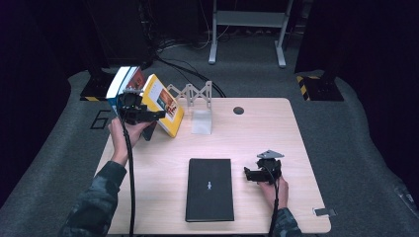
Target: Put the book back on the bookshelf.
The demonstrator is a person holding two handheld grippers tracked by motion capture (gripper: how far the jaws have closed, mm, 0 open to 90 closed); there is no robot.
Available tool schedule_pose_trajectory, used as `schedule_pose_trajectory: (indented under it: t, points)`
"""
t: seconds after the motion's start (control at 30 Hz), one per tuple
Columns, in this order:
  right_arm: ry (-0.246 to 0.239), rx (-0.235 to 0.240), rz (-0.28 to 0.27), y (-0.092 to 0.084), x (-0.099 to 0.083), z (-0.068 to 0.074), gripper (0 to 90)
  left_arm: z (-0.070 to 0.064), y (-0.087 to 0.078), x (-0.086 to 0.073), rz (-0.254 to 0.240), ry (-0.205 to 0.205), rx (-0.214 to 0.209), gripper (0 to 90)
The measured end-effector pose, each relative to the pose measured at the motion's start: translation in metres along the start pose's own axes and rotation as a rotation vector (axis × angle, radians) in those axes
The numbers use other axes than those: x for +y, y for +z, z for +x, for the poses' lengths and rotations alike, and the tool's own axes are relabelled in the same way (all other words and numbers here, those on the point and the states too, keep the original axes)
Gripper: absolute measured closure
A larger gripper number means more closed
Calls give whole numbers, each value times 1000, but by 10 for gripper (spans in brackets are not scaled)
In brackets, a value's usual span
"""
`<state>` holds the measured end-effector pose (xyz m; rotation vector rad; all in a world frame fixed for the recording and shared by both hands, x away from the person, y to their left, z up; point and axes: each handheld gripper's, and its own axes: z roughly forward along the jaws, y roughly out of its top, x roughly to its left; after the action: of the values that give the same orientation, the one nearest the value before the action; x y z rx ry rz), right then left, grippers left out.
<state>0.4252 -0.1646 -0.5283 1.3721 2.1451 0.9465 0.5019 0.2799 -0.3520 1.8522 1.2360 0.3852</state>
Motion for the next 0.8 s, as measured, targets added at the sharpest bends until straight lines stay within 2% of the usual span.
schedule_pose_trajectory:
  t: [0.1, 0.17, 0.23, 0.27, 0.5, 0.53, 0.6, 0.67, 0.73, 0.77, 0.8]
  points:
    - [-1, -1, 0, 0, 0, 0, 93, 3, 4, -21, 28, -2, -22, 57]
    - [11, -2, 6, -1, 0, 1, 92, 5, 6, -37, 39, -19, -39, 35]
    - [14, -6, 4, -1, 0, 2, 92, 6, 7, -50, 45, -23, -30, 8]
    - [8, -7, 0, 0, -1, 2, 92, 7, 6, -59, 51, -22, -44, 4]
    - [0, 1, 13, -2, -1, 2, 89, 6, 6, -104, 60, -46, -55, 0]
    - [0, 1, 16, -2, -1, 2, 84, 4, 8, -109, 57, -49, -44, 0]
    - [-12, 3, 11, -2, -1, 2, 77, 4, 8, -117, 66, -49, -54, 0]
    - [7, 4, 23, -2, 0, 4, 63, 1, 10, -127, 61, -55, -48, 0]
    - [4, 9, 26, -3, -1, 4, 52, 0, 10, -133, 73, -50, -50, 0]
    - [-15, 18, 36, -4, -1, 3, 41, -1, 10, -137, 66, -46, -46, 0]
    - [7, 29, 39, -5, -1, 4, 36, -2, 10, -141, 57, -33, -44, 0]
